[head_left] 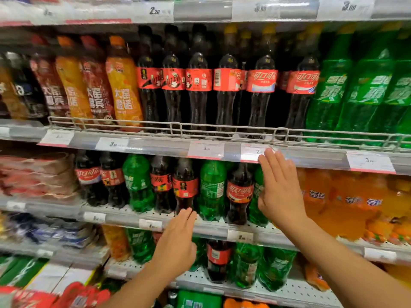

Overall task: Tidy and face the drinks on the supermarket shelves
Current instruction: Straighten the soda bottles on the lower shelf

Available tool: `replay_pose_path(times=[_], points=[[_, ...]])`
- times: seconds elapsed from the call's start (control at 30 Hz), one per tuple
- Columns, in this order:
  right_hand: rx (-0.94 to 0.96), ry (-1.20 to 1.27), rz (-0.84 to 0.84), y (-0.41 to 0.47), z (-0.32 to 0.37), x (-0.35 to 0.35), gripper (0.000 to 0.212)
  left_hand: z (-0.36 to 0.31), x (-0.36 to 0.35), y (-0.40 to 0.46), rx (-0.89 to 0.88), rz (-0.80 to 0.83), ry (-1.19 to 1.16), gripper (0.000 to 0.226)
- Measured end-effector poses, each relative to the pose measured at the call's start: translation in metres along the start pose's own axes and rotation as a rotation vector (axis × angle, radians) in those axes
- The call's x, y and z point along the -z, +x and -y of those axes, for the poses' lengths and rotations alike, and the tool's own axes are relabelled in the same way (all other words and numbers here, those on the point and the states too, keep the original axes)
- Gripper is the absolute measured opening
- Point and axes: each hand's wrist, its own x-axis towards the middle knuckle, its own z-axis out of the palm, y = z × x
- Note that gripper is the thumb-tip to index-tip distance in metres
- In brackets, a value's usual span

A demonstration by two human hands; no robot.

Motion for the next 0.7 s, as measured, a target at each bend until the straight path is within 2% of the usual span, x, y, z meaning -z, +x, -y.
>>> replay_pose_path(times=[0.13,0.37,0.53,0.6,0.7], points=[[-0.067,-0.003,0.004,0.0,0.008,0.0,0.094,0.026,-0.001,-0.003,0.061,0.017,-0.146,0.066],[-0.24,-0.038,0.072,0.013,0.046,0.013,0.087,0.109,0.046,0.027,0.077,-0.19,-0.148,0.071],[-0.022,0.014,0.055,0.039,0.123,0.017,0.079,0.164,0.085,0.06,0.113,-0.382,-0.143,0.068],[-0.013,0.07,0.055,0.052,0.151,0.014,0.078,0.171,0.093,0.074,0.127,-0.4,-0.214,0.067],[-0.025,0.02,0.085,0.062,0.176,0.004,0.081,0.18,0.1,0.095,0.203,-0.363,-0.362,0.075]])
